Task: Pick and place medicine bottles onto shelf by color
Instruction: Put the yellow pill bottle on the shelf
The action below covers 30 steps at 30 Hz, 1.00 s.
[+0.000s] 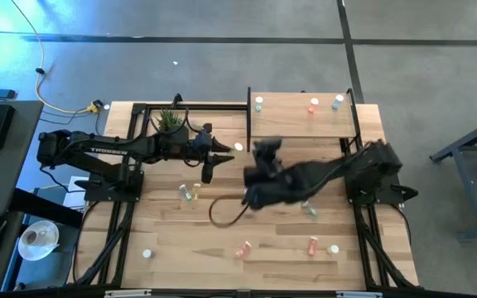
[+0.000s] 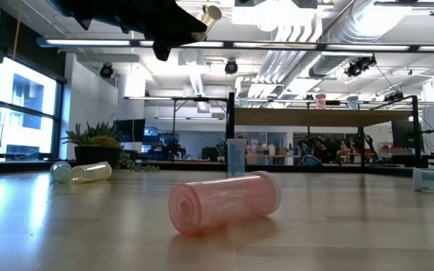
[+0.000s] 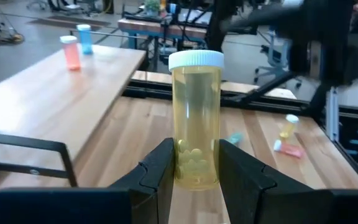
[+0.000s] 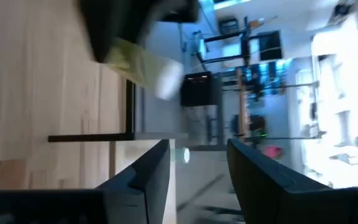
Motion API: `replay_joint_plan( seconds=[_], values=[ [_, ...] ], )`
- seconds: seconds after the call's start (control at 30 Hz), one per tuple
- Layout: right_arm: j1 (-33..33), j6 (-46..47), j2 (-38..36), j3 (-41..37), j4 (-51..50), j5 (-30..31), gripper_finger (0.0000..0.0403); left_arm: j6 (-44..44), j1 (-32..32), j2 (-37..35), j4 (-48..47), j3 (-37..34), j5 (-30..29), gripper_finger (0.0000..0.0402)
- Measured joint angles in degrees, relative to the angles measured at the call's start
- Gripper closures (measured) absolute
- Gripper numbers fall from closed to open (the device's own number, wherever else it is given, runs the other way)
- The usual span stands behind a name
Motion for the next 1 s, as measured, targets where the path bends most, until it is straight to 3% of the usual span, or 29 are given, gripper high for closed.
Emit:
replay_joint_plan(
  seconds=[0.4, 0.6, 0.83, 1.0],
  values=[
    [-14.47, -3.09, -14.17, 0.0, 7.28, -26.17, 0.0253, 3.34, 2.19, 0.32, 9.49, 0.0, -1.03, 0.0303],
    [-21.14, -6.28, -15.67, 0.0, 10.61, -42.13, 0.0253, 7.24, 2.31, 1.58, 14.79, 0.02, -3.7, 0.0303],
    [-27.74, -6.49, -15.25, 0.0, 14.25, -66.73, 0.0253, 7.82, 3.19, 4.41, 18.78, 0.0, -3.63, 0.0303],
    [-30.12, -6.28, -15.2, 0.0, 15.63, -76.14, 0.0253, 8.93, 4.17, 5.97, 19.04, -0.04, -3.5, 0.0303]
  ],
)
